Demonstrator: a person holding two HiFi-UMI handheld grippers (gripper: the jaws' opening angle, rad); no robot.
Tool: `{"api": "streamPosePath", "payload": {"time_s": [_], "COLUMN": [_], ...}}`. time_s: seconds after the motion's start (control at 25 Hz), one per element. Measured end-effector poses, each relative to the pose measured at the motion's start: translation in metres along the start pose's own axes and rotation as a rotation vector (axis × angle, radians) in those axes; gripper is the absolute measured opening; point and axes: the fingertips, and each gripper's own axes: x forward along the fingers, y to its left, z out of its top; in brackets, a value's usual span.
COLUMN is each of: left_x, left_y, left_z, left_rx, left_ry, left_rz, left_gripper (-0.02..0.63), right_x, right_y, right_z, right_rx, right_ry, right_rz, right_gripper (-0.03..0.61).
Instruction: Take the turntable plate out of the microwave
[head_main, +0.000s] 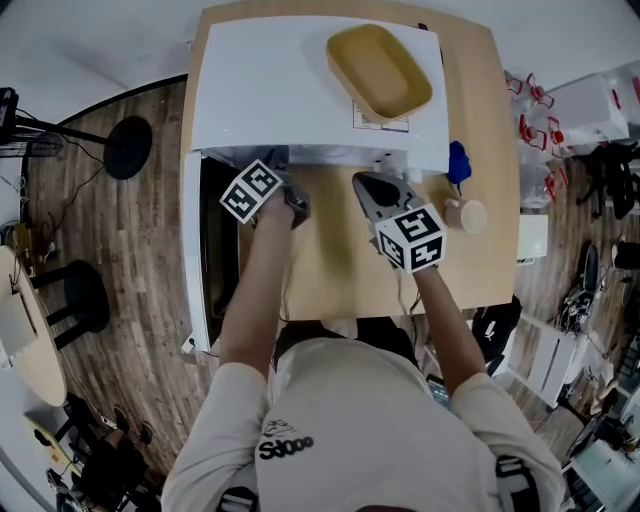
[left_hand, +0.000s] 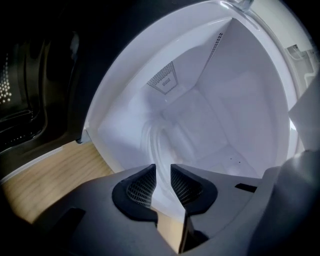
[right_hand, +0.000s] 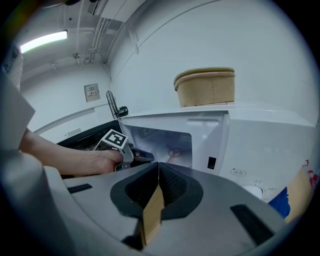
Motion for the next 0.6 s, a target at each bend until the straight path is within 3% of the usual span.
{"api": "streamPosePath", "payload": {"time_s": [0.08,0.28,0.6], "left_x": [-0.001,-0.004,-0.023], "left_y": [0.004,0.006,0.016], "left_z": [0.0,-0.003,-0.014], "left_rx": [-0.021,-0.116,-0.166], "left_ry": [0.004,-0.004,-0.024], "left_rz": [0.01,0.002,0.033], "left_gripper": [0.061,0.038,0.028], "right_x": [-0.002,-0.005,-0.013], "right_y": [0.0,-0.001,0.003], "right_z": [0.0,-0.004,-0.004], "right_rx": [0.003,0.005,-0.001], "right_ry": [-0.002,0.003,0.0], "right_rz": [-0.002,-0.007,-0.012], "right_gripper": [0.006,0.006,0.006]}}
